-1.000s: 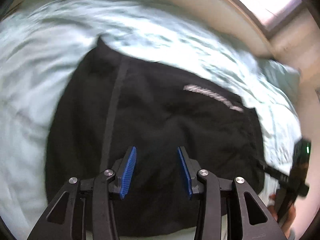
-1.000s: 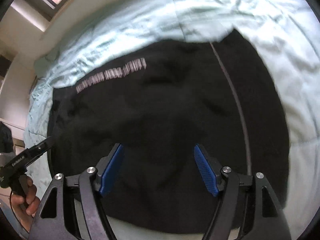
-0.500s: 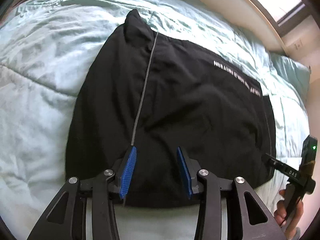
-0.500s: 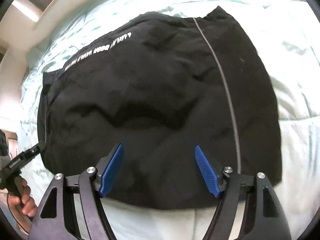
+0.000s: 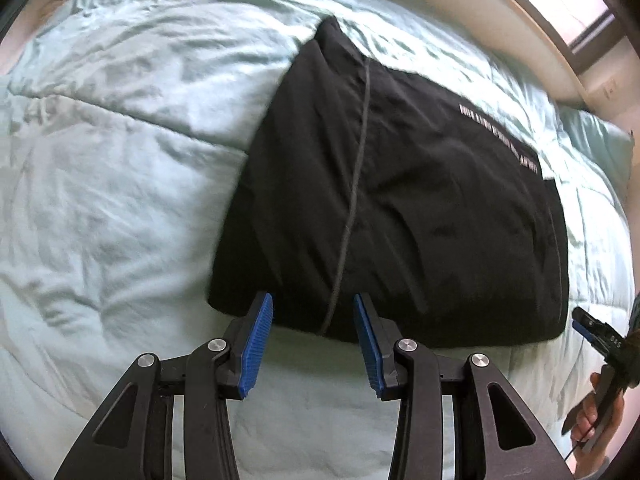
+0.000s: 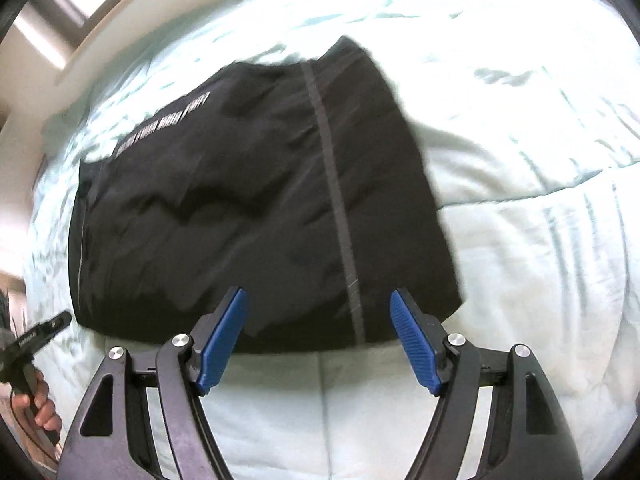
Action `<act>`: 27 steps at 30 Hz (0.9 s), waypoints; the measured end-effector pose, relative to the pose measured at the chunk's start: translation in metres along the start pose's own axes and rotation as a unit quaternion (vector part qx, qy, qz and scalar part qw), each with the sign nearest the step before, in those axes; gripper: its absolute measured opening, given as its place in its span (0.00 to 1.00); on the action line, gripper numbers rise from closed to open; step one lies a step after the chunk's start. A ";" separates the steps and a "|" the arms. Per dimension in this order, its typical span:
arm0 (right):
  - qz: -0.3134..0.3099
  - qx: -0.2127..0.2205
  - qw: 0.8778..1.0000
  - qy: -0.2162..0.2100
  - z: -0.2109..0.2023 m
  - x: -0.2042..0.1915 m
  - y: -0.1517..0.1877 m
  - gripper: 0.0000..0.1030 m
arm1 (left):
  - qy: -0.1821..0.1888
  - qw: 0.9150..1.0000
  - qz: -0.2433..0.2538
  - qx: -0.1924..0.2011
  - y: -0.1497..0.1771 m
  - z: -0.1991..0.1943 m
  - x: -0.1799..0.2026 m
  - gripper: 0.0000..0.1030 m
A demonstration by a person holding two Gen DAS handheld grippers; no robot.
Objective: Fold large clothes
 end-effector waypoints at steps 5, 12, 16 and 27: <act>0.035 0.022 0.999 0.011 -0.004 0.029 -0.037 0.79 | 0.019 0.999 -0.026 0.013 -0.035 -0.001 -0.012 0.42; 0.034 0.027 0.999 -0.005 0.025 0.036 -0.078 0.80 | 0.125 0.985 -0.117 0.012 -0.095 0.023 -0.036 0.73; 0.013 0.021 1.000 -0.005 0.056 0.034 -0.088 0.80 | 0.117 0.989 -0.091 -0.013 -0.116 0.064 -0.040 0.73; 0.049 -0.056 0.986 -0.152 0.135 0.048 -0.083 0.83 | 0.268 0.950 -0.129 -0.097 -0.115 0.151 -0.039 0.73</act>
Point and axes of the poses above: each gripper's, at about its wrist camera, not at the fingertips, and z roughly the way its jaws point, x to its right, y to its underside, the point moved 3 cm from there along z, roughly the way its jaws point, and after that the axes turned 6 degrees about x, right-handed, at the moved point
